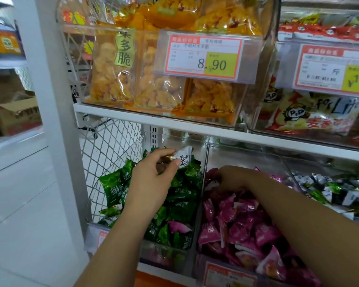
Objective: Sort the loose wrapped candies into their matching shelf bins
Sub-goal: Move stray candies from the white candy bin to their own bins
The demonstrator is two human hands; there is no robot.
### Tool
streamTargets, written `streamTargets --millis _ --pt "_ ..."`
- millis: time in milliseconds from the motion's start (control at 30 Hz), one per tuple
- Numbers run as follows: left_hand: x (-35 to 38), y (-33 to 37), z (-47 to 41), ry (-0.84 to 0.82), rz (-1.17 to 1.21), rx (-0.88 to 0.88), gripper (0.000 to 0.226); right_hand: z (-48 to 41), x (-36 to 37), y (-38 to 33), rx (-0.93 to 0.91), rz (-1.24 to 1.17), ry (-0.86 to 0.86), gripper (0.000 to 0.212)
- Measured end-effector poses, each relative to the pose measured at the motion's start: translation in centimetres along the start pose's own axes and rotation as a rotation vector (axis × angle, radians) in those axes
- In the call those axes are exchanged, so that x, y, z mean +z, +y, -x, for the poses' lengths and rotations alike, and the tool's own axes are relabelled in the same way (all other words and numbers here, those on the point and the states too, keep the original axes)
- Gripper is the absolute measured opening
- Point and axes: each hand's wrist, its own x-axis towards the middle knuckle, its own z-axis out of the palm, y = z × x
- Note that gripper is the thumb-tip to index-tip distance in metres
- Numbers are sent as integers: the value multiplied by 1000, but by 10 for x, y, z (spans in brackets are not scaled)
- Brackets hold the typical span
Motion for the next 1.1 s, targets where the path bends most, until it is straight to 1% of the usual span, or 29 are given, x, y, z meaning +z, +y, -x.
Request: streamTargets --millis 33,67,100,167,233,267,367,400,500,567,700,800,833,867,933,967,1033,1100 --pt "0 0 0 0 -2 0 20 2 1 1 -3 -24 25 17" --pt "0 -1 0 -1 -4 1 19 4 1 2 -11 -50 38 8" --pt "0 -1 0 -2 -6 1 19 6 1 3 -29 -93 54 16" --pt "0 -2 -1 -6 -13 -2 20 12 3 4 -70 -151 77 10" --pt "2 -2 -1 -16 -23 -7 21 15 8 7 -86 -154 131 29" --pt "2 -2 -1 -23 -27 -9 21 16 11 9 -103 -166 175 31" --pt "4 -1 1 -55 -30 -9 21 29 14 12 -173 -289 291 17" --pt "5 0 2 -64 -37 -6 21 36 14 12 -189 -350 337 17" --pt "7 2 3 -82 -45 -5 25 62 15 3 -240 -546 526 19" --pt "9 4 5 -109 -22 -5 27 79 18 -6 -286 -652 620 22" --pt "15 10 12 -160 -54 27 16 94 25 -25 -413 -782 731 29" --pt "16 15 14 -176 -43 19 12 93 29 -33 -434 -813 831 33" --pt "16 16 14 -188 -10 1 13 93 29 -35 -433 -812 857 33" --pt "15 17 15 -207 27 -19 21 92 30 -35 -434 -811 875 33" --pt "14 19 16 -247 80 -52 43 91 31 -37 -445 -790 907 33" --pt "15 20 17 -264 84 -53 51 90 33 -38 -454 -775 924 34" --pt "18 22 19 -273 64 -32 57 88 36 -42 -485 -758 945 36" --pt "19 22 18 -252 52 -11 57 87 39 -45 -512 -735 973 39"
